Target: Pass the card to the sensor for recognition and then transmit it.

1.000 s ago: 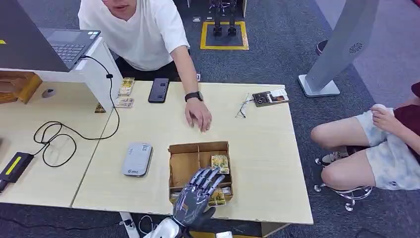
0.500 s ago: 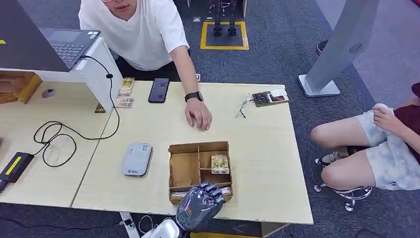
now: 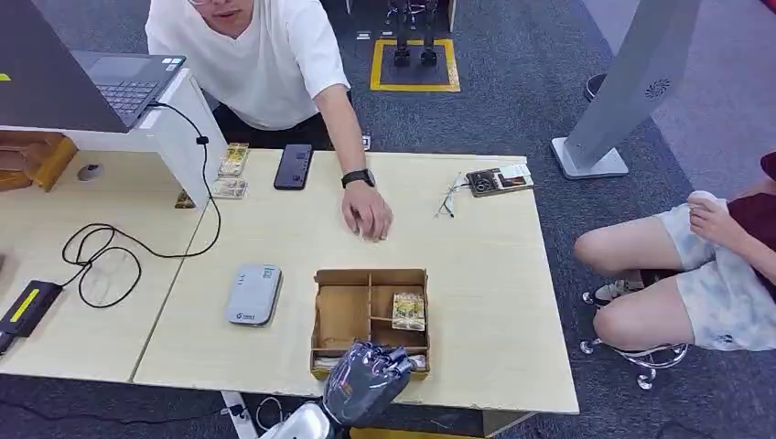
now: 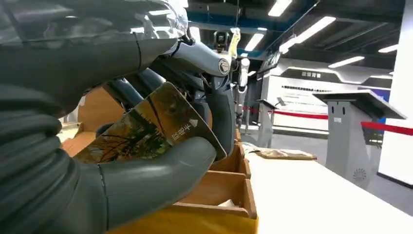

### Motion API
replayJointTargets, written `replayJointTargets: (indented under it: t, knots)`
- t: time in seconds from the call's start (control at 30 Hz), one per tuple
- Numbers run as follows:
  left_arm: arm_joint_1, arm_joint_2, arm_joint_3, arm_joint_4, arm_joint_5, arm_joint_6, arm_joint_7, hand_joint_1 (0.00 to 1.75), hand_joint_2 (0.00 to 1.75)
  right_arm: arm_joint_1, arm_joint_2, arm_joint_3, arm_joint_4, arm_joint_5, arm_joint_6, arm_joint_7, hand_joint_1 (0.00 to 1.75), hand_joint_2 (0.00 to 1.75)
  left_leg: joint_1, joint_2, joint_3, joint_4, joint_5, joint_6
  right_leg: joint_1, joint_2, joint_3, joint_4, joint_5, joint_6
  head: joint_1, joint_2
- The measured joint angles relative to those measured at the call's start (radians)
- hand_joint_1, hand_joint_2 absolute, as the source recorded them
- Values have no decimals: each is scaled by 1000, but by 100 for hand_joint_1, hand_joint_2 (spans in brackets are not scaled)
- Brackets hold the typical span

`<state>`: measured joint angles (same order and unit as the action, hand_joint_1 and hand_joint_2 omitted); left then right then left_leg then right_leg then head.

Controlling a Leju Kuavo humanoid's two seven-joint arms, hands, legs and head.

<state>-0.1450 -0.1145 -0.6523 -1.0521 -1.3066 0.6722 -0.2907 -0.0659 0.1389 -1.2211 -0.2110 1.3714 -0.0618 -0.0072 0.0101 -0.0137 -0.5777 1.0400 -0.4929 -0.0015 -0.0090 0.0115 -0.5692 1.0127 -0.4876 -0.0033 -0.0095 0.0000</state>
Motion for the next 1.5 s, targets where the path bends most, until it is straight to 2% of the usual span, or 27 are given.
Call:
replayJointTargets:
  t: [0.13,0.2,0.33,0.47,0.53,0.7,0.9,1.2,1.5]
  knots:
    - [22,-6,43,-25,-3,0,-41,175,175,0,0,0,0,0,0,3,0,175,0,0,0,0,0,0,0,0,0,0,0,0,0,0]
    - [44,-16,94,-65,-4,0,-112,175,175,1,0,0,0,0,-1,3,0,175,0,0,0,0,0,0,0,0,0,0,0,0,0,0]
    - [72,-39,175,-118,11,0,-205,175,175,0,0,0,1,0,-2,3,0,175,0,0,0,0,0,0,0,0,0,0,0,0,0,0]
    - [114,-80,300,-187,70,0,-374,175,175,1,0,0,1,0,-4,3,0,175,0,0,0,0,0,0,0,0,0,0,0,0,0,0]
    - [129,-97,344,-229,107,0,-401,175,175,1,0,1,2,1,-6,3,0,175,0,0,0,0,0,0,0,0,0,0,0,0,0,0]
    - [147,-129,416,-318,139,0,-405,175,175,1,0,5,2,9,-8,6,0,175,0,0,0,0,0,0,0,0,0,0,0,0,0,0]
    - [154,-135,452,-348,147,0,-384,175,175,0,0,21,3,23,-7,6,0,175,0,0,1,0,0,0,0,0,0,0,0,0,0,0]
    - [150,-142,511,-349,98,0,-258,175,175,0,0,36,3,40,-8,8,0,175,0,1,1,0,0,0,0,1,0,0,0,0,0,0]
    - [99,-149,589,-330,67,0,-133,175,175,-3,0,48,3,41,-8,10,0,175,0,1,1,0,0,0,0,1,0,0,0,0,0,0]
